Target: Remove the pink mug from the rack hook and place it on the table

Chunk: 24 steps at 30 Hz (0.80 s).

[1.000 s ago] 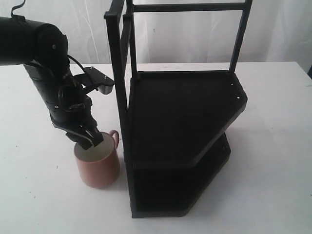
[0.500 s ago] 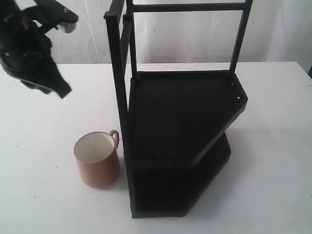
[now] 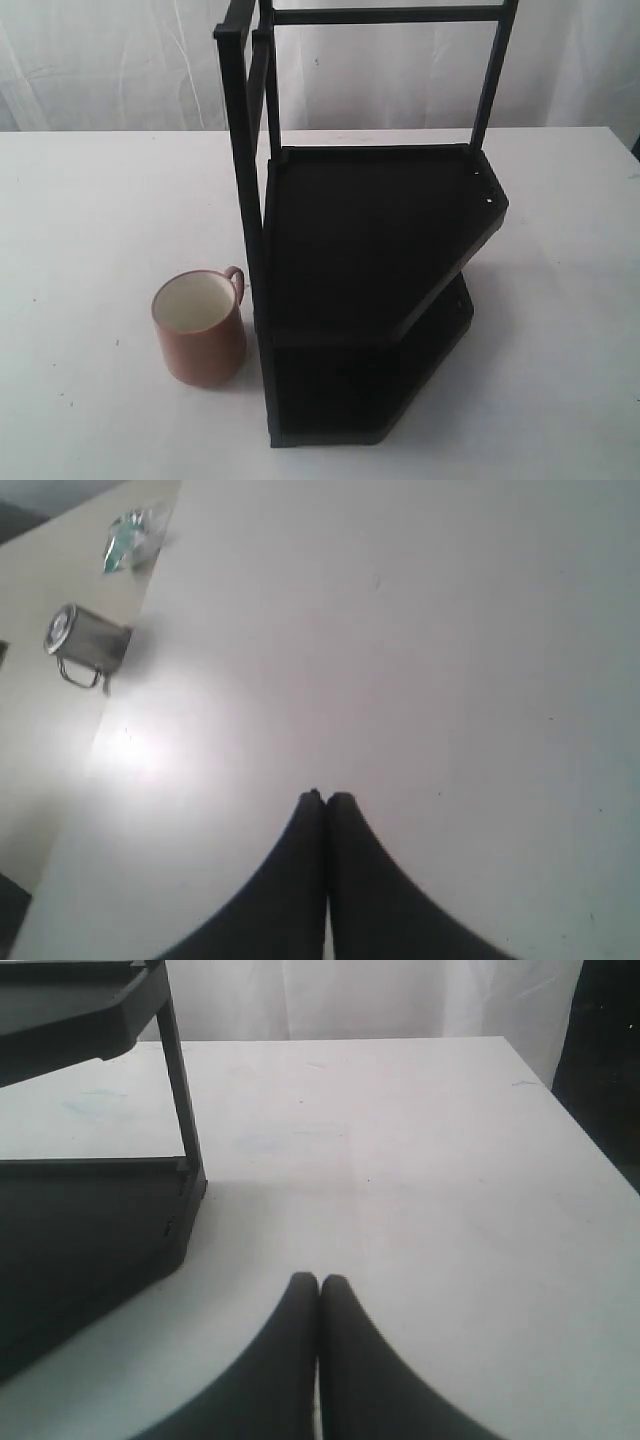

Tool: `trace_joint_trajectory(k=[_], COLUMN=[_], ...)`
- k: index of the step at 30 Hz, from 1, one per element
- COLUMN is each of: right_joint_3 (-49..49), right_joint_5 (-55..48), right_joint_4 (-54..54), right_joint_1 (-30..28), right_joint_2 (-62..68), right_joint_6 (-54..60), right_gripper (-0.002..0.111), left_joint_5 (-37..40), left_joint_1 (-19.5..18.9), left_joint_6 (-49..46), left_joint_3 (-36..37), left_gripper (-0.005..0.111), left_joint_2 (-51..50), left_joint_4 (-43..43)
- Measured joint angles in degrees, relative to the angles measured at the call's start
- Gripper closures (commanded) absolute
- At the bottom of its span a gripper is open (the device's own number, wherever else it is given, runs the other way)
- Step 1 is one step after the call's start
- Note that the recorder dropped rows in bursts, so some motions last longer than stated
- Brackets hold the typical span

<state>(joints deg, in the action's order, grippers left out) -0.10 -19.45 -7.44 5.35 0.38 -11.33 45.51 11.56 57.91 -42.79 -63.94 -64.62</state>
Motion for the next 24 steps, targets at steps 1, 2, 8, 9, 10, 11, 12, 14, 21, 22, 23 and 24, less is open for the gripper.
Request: trace_joint_trajectory(k=[1,2,8,9,10,11,12,14,21,22,23,24], right_joint_3=[0.0,0.0,0.0,0.0,0.0,0.0,0.0,0.0,0.0,0.0,0.0,0.0], right_joint_5=[0.0,0.0,0.0,0.0,0.0,0.0,0.0,0.0,0.0,0.0,0.0,0.0], right_joint_4=[0.0,0.0,0.0,0.0,0.0,0.0,0.0,0.0,0.0,0.0,0.0,0.0], right_joint_1=[0.0,0.0,0.0,0.0,0.0,0.0,0.0,0.0,0.0,0.0,0.0,0.0], right_joint_2=[0.0,0.0,0.0,0.0,0.0,0.0,0.0,0.0,0.0,0.0,0.0,0.0], right_joint_6=[0.0,0.0,0.0,0.0,0.0,0.0,0.0,0.0,0.0,0.0,0.0,0.0], right_gripper=[0.108,0.108,0.108,0.108,0.108,0.108,0.108,0.108,0.108,0.108,0.108,0.108], left_joint_5=[-1.7,-3.5,-5.7,-6.1,-6.9,-7.7,-8.9,-11.4,-16.5,-16.5,-16.4,-16.2], left_joint_1=[-1.7,-3.3,-7.1,-7.2,-7.2,-7.2,-7.4,-7.4,-7.4,-7.4,-7.4,-7.4], left_joint_6=[2.8,5.6,16.4,16.5,16.3,15.5,14.5,10.5,-8.5,-10.3,-11.5,-12.8], left_joint_3=[2.1,4.0,8.7,8.8,8.8,8.8,8.8,8.8,8.8,8.8,8.8,8.8], left_gripper=[0.107,0.107,0.107,0.107,0.107,0.107,0.107,0.107,0.107,0.107,0.107,0.107], left_joint_2=[1.0,2.0,9.1,10.7,13.5,15.7,18.0,24.6,45.8,48.1,49.9,51.9], left_joint_4=[-0.7,-1.0,4.8,5.3,5.7,6.0,6.8,10.7,22.9,23.4,23.6,23.7])
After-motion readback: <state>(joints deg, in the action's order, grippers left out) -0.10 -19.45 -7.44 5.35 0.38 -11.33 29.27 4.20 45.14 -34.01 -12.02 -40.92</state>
